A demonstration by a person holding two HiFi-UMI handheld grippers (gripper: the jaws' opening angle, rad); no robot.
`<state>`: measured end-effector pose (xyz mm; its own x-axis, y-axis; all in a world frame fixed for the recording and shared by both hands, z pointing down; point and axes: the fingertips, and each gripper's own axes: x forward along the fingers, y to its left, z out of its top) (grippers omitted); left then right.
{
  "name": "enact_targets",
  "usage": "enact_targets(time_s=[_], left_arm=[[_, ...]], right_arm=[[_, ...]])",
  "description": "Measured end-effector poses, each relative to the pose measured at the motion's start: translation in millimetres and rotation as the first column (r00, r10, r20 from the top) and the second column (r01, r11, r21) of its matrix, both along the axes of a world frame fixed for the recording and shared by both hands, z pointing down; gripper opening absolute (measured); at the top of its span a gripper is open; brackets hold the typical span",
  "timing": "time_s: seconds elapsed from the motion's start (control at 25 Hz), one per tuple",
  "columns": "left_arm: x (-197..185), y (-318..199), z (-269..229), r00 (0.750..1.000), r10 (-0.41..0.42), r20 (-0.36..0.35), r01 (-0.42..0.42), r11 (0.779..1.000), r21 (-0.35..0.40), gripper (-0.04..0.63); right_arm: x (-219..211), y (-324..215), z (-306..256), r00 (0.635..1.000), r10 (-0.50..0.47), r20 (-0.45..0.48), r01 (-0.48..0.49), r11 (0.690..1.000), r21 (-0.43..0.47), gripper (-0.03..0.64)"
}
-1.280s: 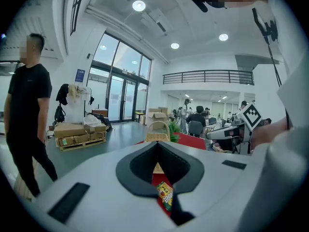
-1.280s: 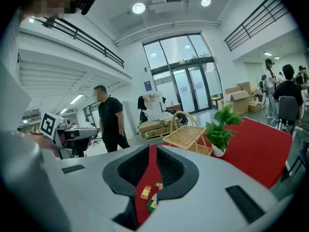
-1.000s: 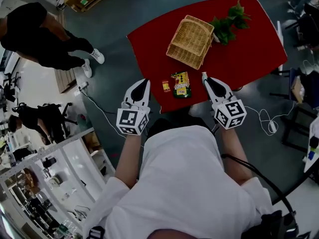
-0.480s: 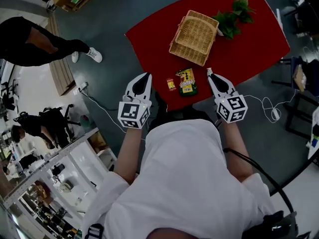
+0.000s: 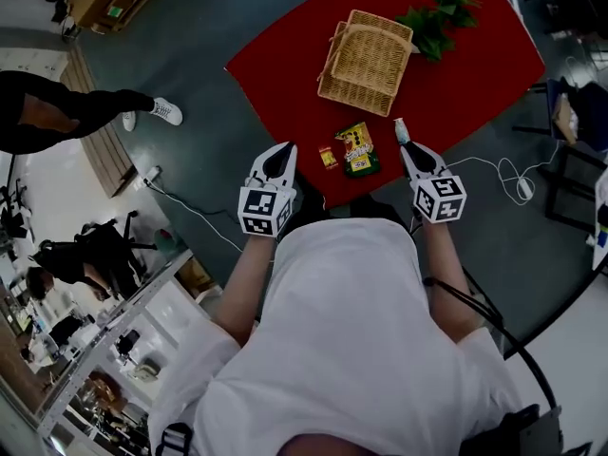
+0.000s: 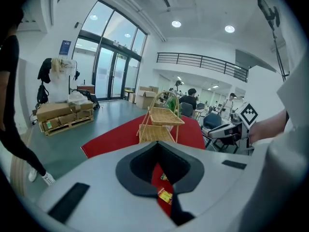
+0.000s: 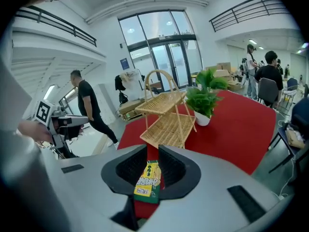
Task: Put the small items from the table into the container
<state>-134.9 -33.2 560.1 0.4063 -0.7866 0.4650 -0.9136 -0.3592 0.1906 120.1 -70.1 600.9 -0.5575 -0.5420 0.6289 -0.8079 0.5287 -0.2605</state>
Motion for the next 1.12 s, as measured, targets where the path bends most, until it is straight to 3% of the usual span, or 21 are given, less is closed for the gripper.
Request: enact_targets(time_s=[0.24, 0.36, 0.68, 0.88, 1.12], left_arm=[[17.8, 5.5, 8.0, 0.998, 0.064, -0.013, -0.065, 0.997, -0.033, 0.008], [17.6, 7.3, 10.1, 0.998, 0.068, -0.005, -0.068, 0.997, -0.047, 0.008], [6.4, 12.6, 24.7, 1.000, -0.001, -0.003, 0.001, 0.993, -0.117, 0.008], [9.2, 16.5, 27.7, 1.000, -0.017, 0.005, 0.018, 0.990, -0.137, 0.008], [2.2, 21.6, 31.3, 0.998, -0.055, 0.012, 0.056, 0.988, -0.144, 0.008]], right_arm=[[26.8, -3.4, 68.1, 0.995, 0.025, -0.101, -0.033, 0.996, -0.087, 0.084], [36.1, -12.6, 101.0, 0.989, 0.026, -0.147, -0.045, 0.991, -0.128, 0.128], [55.1, -36.3, 180.5, 0.961, -0.016, -0.275, -0.052, 0.970, -0.237, 0.190], [65.3, -31.1, 222.4, 0.946, -0.035, -0.321, -0.074, 0.944, -0.321, 0.195], [67.2, -28.3, 228.6, 0.928, -0.042, -0.370, -0.084, 0.944, -0.319, 0.192]])
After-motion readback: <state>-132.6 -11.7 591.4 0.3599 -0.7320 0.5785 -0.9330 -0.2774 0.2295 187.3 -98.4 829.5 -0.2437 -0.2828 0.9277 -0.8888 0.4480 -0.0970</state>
